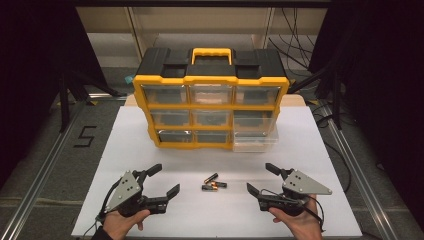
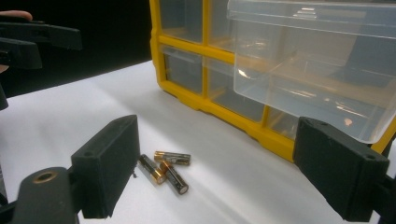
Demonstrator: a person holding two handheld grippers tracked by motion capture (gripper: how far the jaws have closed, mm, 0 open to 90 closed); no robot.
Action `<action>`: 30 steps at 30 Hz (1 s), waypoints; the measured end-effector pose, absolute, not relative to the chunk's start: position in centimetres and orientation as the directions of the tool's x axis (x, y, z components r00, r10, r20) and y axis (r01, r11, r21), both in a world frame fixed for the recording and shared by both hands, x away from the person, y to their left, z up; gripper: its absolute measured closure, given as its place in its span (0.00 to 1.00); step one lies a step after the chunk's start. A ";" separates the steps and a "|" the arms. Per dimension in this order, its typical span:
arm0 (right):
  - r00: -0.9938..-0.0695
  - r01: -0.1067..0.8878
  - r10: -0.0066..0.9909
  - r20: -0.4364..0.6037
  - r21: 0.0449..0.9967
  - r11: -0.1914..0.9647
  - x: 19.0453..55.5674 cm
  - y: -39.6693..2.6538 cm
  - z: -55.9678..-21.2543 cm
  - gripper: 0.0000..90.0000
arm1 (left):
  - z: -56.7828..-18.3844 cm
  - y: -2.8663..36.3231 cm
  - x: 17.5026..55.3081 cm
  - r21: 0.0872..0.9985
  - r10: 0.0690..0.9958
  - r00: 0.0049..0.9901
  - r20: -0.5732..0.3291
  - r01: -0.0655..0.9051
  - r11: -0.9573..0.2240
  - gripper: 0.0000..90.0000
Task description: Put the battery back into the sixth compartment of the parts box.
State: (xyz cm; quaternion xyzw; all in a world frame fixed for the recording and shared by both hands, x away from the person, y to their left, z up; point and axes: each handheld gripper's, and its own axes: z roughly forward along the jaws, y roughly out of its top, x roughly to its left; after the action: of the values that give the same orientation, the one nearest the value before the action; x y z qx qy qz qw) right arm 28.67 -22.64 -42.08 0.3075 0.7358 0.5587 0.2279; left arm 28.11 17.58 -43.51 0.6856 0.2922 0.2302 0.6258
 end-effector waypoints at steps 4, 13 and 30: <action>-0.717 0.201 0.697 0.012 0.961 0.190 28.7 -22.5 -42.0 0.17 | -43.5 17.6 28.1 0.993 0.689 0.723 -0.051 0.112 -0.044 0.17; -0.728 0.192 0.685 -0.016 0.955 0.226 28.6 -22.2 -42.0 0.17 | -43.5 17.6 28.1 0.993 0.690 0.722 -0.053 0.113 -0.042 0.17; -0.792 0.129 0.599 -0.120 0.926 0.356 29.4 -20.1 -41.0 0.20 | -43.5 17.7 28.2 0.993 0.691 0.721 -0.048 0.107 -0.044 0.17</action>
State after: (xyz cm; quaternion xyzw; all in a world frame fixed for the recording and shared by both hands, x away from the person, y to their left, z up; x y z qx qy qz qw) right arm 29.44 -20.12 -41.00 0.2300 0.7917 0.5188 0.2262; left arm 28.21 17.72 -43.50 0.6838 0.2920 0.2328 0.6269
